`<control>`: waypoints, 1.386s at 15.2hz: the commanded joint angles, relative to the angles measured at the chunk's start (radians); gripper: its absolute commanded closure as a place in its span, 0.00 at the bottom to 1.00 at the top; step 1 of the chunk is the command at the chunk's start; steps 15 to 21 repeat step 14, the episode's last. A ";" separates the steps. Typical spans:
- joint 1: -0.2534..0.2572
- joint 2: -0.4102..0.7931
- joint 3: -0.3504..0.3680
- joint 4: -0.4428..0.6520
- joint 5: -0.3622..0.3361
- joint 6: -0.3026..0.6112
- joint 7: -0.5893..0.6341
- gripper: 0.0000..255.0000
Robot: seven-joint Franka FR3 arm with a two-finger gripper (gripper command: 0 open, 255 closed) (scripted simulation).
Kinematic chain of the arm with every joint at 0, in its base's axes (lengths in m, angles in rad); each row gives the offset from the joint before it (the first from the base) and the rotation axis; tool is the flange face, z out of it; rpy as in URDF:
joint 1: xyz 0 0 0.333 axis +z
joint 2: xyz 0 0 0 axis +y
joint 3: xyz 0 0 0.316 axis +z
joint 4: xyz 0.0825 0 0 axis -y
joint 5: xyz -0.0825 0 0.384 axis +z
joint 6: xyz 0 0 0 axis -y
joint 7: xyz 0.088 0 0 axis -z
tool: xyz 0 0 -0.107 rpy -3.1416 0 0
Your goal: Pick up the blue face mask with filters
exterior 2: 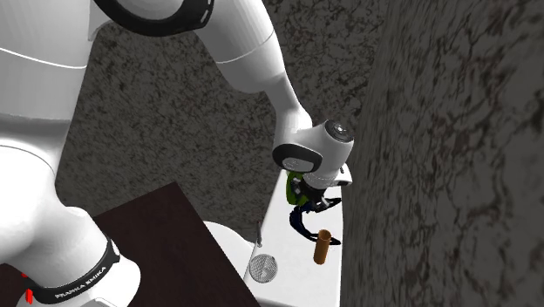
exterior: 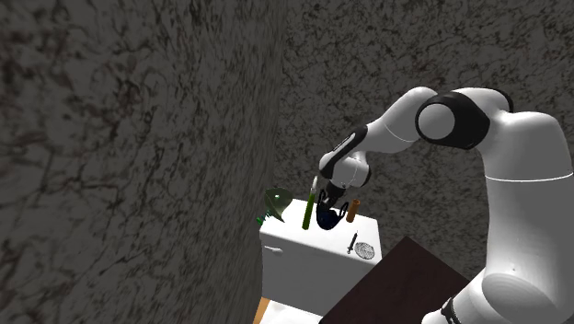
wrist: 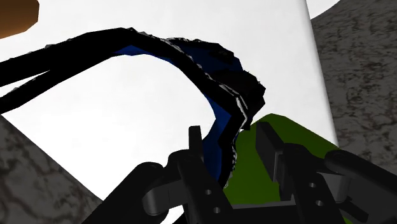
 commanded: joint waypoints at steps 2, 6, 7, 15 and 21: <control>0.011 -0.037 -0.013 -0.011 -0.018 -0.024 0.021 1.00; 0.023 -0.088 -0.032 -0.027 -0.043 -0.057 0.047 1.00; 0.026 -0.100 -0.036 -0.031 -0.049 -0.066 0.054 1.00; 0.041 -0.164 -0.058 -0.045 -0.085 -0.111 0.090 1.00; 0.041 -0.164 -0.058 -0.045 -0.085 -0.111 0.090 1.00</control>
